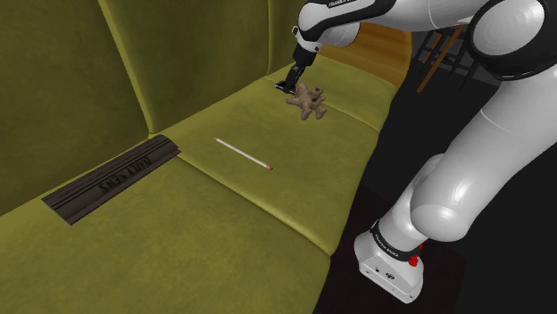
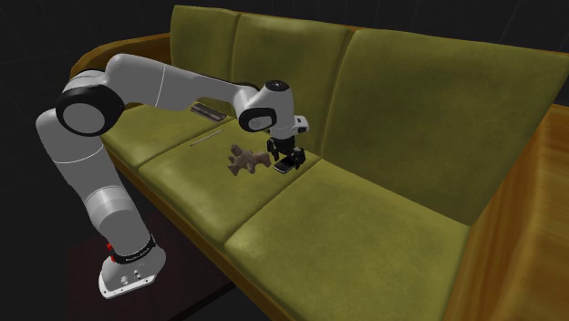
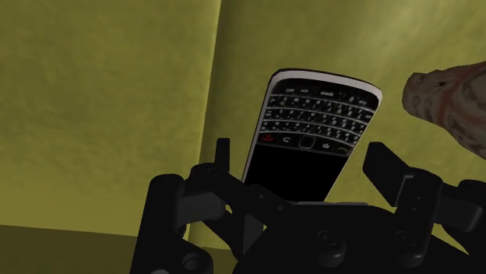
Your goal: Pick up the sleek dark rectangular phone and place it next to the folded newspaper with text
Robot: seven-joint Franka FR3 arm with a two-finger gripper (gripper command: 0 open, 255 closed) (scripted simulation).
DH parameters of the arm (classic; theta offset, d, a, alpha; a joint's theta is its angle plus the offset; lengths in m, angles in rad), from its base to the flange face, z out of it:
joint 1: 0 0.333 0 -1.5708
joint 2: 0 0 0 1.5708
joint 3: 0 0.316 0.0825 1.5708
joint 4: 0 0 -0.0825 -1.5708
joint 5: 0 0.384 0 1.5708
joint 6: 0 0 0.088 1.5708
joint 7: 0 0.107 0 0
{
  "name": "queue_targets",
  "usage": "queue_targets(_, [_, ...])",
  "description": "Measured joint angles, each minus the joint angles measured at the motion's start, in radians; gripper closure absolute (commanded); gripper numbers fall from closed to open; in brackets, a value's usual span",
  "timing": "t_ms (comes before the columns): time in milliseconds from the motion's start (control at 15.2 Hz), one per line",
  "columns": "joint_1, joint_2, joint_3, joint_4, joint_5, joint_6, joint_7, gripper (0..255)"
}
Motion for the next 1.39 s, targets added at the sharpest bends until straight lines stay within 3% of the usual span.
queue_targets(726, [0.000,-0.002,0.000,0.005,-0.002,-0.006,0.002,255])
queue_targets(1386, [0.000,-0.032,0.000,0.100,-0.026,-0.128,0.028,255])
